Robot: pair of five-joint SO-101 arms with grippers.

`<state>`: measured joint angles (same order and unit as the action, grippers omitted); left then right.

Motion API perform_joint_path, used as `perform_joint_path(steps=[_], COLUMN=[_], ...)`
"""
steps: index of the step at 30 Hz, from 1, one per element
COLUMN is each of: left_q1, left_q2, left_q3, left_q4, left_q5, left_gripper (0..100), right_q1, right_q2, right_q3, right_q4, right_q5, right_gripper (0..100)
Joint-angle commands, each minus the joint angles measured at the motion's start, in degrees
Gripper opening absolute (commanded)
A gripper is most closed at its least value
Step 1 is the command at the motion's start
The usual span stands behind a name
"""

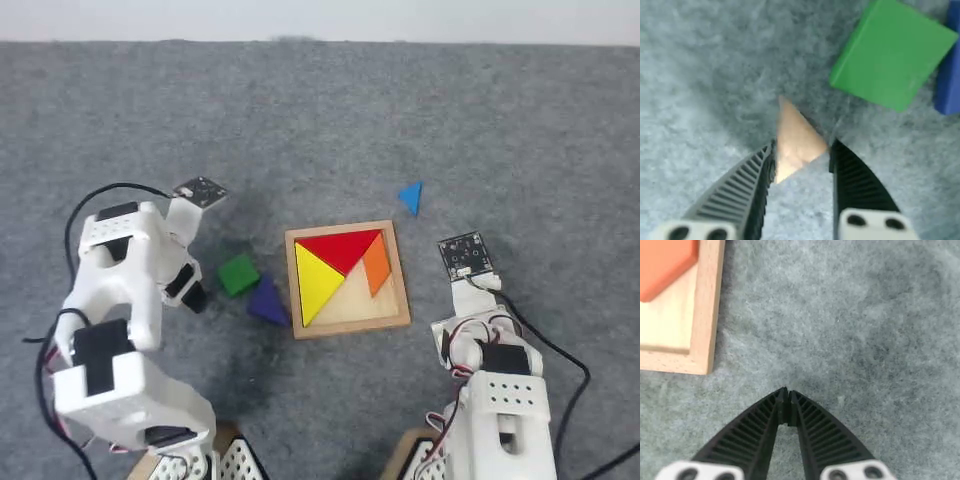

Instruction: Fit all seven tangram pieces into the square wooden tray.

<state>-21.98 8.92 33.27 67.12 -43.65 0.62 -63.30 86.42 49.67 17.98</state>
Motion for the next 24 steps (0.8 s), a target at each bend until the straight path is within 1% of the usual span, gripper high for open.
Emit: perform_joint_path(steps=[1, 5, 10, 12, 14, 19, 22, 24], left_q1=[-0.6, -0.2, -0.2, 0.0, 1.4, 7.3, 9.8, 10.0], left_q2=[0.2, -0.1, -1.8, -3.8, -6.2, -12.9, -14.6, -14.5], left_q3=[-0.4, -0.7, -3.7, -5.0, -6.3, -8.7, -9.5, -9.5], left_q4=[-1.2, -1.2, -0.8, -0.3, 2.1, 7.8, 8.8, 8.6], left_q5=[-0.4, 0.0, 4.3, 5.7, 6.3, 9.0, 11.3, 13.1], left_gripper=[12, 7, 2, 1, 1, 1, 2, 5], right_q1=[-0.2, -0.2, -0.2, -0.2, -0.3, -0.3, -0.3, -0.3], right_q2=[-1.3, -1.3, -1.3, -1.3, -1.3, -1.3, -1.3, -1.3], right_q3=[-0.4, -0.4, -0.4, -0.4, -0.4, -0.4, -0.4, -0.4], right_q4=[0.0, 0.0, 0.0, 0.0, 0.0, 0.0, 0.0, 0.0], right_q5=[0.6, 0.6, 0.6, 0.6, 0.6, 0.6, 0.6, 0.6], right_gripper=[0.9, 0.9, 0.9, 0.9, 0.9, 0.9, 0.9, 0.9])
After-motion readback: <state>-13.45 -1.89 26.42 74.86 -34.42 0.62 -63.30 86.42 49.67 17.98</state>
